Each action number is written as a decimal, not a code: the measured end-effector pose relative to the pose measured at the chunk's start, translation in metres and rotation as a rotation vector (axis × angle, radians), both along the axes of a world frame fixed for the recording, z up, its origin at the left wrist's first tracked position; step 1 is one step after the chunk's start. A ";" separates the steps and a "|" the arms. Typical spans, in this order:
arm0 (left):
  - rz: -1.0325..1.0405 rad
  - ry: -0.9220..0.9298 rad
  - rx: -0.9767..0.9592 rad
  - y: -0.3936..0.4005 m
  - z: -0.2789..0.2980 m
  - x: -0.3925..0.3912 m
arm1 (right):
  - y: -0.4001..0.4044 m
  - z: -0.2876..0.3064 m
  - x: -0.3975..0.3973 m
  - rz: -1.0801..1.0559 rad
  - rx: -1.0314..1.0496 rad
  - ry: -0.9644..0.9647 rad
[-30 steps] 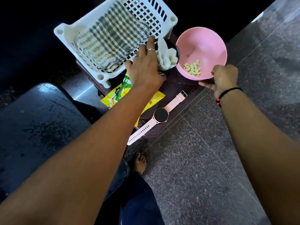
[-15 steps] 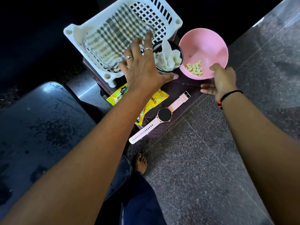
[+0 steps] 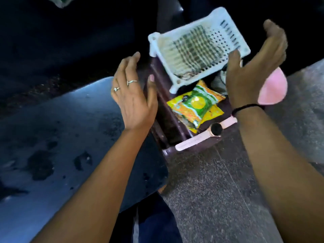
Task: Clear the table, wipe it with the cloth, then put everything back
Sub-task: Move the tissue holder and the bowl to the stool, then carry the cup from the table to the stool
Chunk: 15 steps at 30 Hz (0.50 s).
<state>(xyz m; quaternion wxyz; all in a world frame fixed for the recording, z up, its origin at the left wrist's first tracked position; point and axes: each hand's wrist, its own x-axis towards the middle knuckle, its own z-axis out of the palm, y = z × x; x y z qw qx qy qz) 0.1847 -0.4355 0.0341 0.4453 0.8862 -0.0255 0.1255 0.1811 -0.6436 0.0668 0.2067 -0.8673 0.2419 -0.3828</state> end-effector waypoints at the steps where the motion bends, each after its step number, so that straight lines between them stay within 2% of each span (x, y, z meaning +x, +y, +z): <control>1: 0.056 0.001 0.002 0.034 0.001 -0.001 | 0.037 -0.002 0.010 0.080 0.011 0.024; 5: 0.279 0.035 0.052 0.152 -0.006 -0.022 | 0.185 -0.013 0.019 0.329 0.141 0.192; 10: 0.595 0.128 0.120 0.318 -0.014 -0.080 | 0.385 -0.023 -0.017 0.719 0.231 0.426; 15: 0.862 0.262 0.164 0.460 -0.026 -0.152 | 0.536 -0.040 -0.056 0.998 0.201 0.607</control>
